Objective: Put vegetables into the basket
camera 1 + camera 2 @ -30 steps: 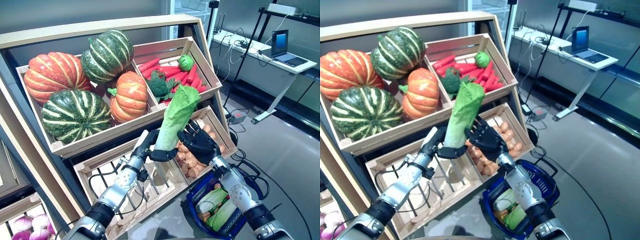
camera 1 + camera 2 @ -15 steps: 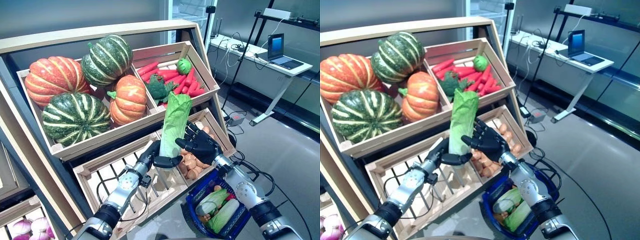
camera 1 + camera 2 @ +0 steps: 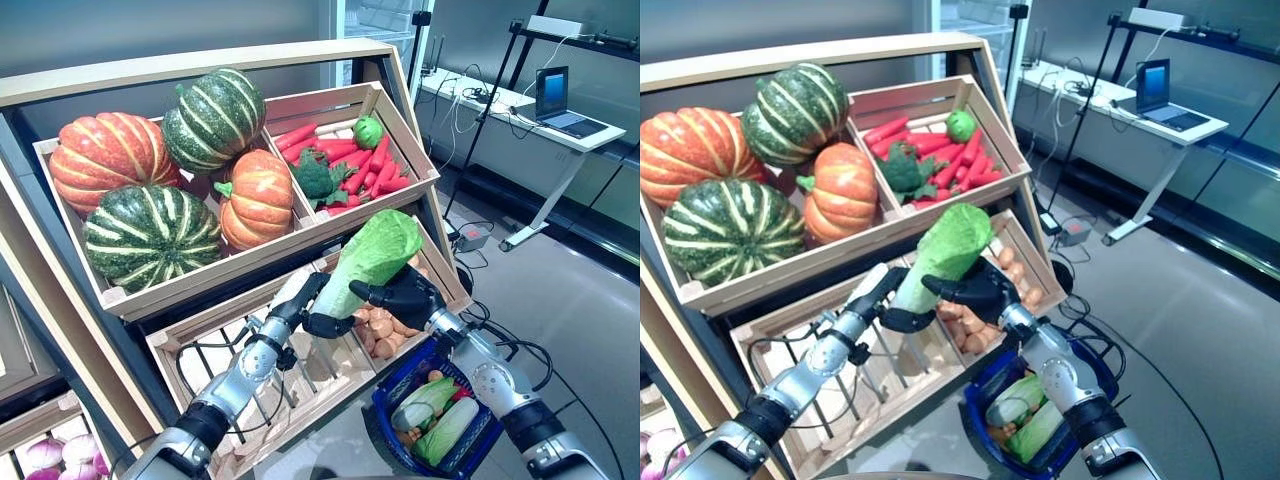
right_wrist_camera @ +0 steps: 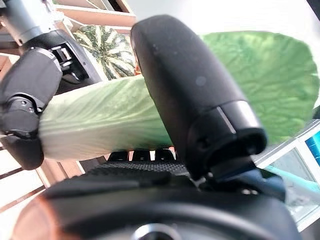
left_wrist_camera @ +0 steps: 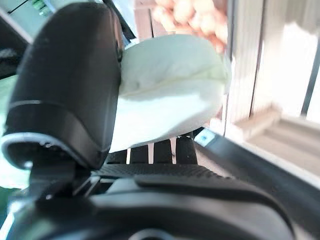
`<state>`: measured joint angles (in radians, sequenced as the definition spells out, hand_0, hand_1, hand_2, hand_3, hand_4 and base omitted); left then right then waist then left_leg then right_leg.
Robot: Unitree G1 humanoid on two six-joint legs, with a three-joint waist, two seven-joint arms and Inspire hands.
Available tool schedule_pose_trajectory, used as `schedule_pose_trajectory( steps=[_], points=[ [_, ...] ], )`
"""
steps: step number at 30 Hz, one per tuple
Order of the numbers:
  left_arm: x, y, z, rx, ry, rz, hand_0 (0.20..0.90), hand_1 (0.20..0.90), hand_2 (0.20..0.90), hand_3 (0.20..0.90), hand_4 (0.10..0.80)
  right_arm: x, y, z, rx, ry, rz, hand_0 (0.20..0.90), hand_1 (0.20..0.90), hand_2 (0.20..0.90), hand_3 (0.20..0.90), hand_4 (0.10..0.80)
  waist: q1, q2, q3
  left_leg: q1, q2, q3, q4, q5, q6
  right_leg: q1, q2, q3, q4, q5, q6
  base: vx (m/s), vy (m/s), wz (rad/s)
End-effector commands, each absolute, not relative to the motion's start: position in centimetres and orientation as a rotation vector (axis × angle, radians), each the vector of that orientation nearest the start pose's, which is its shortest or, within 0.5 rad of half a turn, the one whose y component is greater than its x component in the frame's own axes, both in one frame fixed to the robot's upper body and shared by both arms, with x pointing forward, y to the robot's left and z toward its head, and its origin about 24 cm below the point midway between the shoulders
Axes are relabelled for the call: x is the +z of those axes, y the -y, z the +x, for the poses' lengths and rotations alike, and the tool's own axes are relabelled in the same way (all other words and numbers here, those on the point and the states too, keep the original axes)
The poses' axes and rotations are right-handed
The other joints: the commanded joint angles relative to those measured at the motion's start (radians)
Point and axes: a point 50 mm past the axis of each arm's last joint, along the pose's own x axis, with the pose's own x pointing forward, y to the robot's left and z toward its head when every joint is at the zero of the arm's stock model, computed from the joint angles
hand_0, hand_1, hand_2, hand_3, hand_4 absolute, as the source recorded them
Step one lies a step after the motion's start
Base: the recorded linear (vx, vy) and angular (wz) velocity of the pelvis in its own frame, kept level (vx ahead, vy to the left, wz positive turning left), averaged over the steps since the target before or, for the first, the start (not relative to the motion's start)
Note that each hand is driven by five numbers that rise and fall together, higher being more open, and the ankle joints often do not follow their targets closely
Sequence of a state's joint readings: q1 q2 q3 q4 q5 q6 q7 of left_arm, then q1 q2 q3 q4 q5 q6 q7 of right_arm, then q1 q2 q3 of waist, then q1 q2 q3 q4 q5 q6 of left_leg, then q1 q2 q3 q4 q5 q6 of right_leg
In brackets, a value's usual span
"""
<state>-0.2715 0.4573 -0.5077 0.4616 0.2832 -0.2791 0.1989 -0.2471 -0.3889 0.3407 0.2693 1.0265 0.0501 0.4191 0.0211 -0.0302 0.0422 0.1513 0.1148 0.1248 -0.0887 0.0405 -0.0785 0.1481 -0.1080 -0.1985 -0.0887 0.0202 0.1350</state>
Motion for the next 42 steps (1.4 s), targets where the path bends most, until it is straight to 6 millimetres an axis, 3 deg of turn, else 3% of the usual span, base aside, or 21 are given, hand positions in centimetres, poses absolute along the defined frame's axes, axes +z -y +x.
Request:
schedule_pose_trajectory(
  steps=[1, 12, 24, 25, 26, 27, 42],
  points=[
    [4.8, -9.9, 29.2, -0.529, 0.442, 0.928, 0.300, 0.300, 0.300, 0.300, 0.400, 16.0, 8.0, 30.6, 0.978, 0.385, 0.670, 0.900, 0.900, 0.900, 0.900, 0.800, -0.006, -0.013, -0.031, -0.028, -0.031, -0.007, 0.001, -0.070, 0.017, -0.007, -0.024, 0.029, 0.014, -0.018, 0.009, 0.000, 0.000, 0.00],
    [3.3, -9.1, 27.3, -0.586, 0.505, 1.002, 0.300, 0.300, 0.300, 0.300, 0.400, 18.1, 8.6, 30.9, 0.872, 0.515, 0.794, 0.900, 0.900, 0.900, 0.900, 0.800, 0.001, -0.011, -0.025, -0.026, -0.029, -0.009, 0.001, -0.073, 0.015, -0.006, -0.026, 0.023, 0.017, -0.019, 0.009, 0.002, -0.004, 0.02],
    [0.0, -7.9, 25.8, -0.689, 0.305, 0.934, 0.300, 0.300, 0.300, 0.300, 0.400, 20.8, 9.5, 30.5, 0.778, 0.763, 0.916, 0.900, 0.900, 0.900, 0.900, 0.800, -0.001, -0.006, -0.019, -0.028, -0.030, -0.010, 0.003, -0.075, 0.017, -0.014, -0.026, 0.031, 0.025, -0.022, 0.011, 0.000, 0.000, 0.00],
    [-0.2, -7.9, 25.7, -0.695, 0.293, 0.931, 0.300, 0.300, 0.300, 0.300, 0.400, 21.0, 9.5, 30.3, 0.787, 0.781, 0.913, 0.528, 0.528, 0.528, 0.528, 0.552, -0.001, -0.006, -0.018, -0.028, -0.030, -0.010, 0.002, -0.075, 0.018, -0.014, -0.026, 0.031, 0.024, -0.021, 0.012, 0.000, 0.000, 0.00],
    [-0.4, -7.8, 25.7, -0.697, 0.287, 0.929, 0.300, 0.300, 0.300, 0.300, 0.400, 21.1, 9.5, 30.3, 0.792, 0.787, 0.912, 0.371, 0.371, 0.371, 0.371, 0.447, -0.001, -0.006, -0.018, -0.028, -0.030, -0.010, 0.002, -0.075, 0.018, -0.014, -0.026, 0.031, 0.024, -0.022, 0.012, 0.000, 0.000, 0.00],
    [-0.6, -7.8, 25.6, -0.700, 0.265, 0.918, 0.300, 0.300, 0.300, 0.300, 0.400, 21.4, 9.3, 30.2, 0.806, 0.797, 0.905, 0.300, 0.300, 0.300, 0.300, 0.400, 0.000, -0.006, -0.017, -0.029, -0.030, -0.011, 0.002, -0.076, 0.018, -0.015, -0.026, 0.031, 0.024, -0.022, 0.011, 0.000, 0.000, 0.00],
    [-0.6, -8.1, 26.0, -0.664, 0.250, 0.911, 0.300, 0.300, 0.300, 0.300, 0.400, 21.3, 9.6, 30.4, 0.816, 0.775, 0.883, 0.300, 0.300, 0.300, 0.300, 0.400, 0.001, -0.009, -0.014, -0.033, -0.028, -0.013, 0.002, -0.074, 0.016, -0.017, -0.023, 0.032, 0.023, -0.023, 0.009, 0.000, 0.000, 0.00]
  ],
)
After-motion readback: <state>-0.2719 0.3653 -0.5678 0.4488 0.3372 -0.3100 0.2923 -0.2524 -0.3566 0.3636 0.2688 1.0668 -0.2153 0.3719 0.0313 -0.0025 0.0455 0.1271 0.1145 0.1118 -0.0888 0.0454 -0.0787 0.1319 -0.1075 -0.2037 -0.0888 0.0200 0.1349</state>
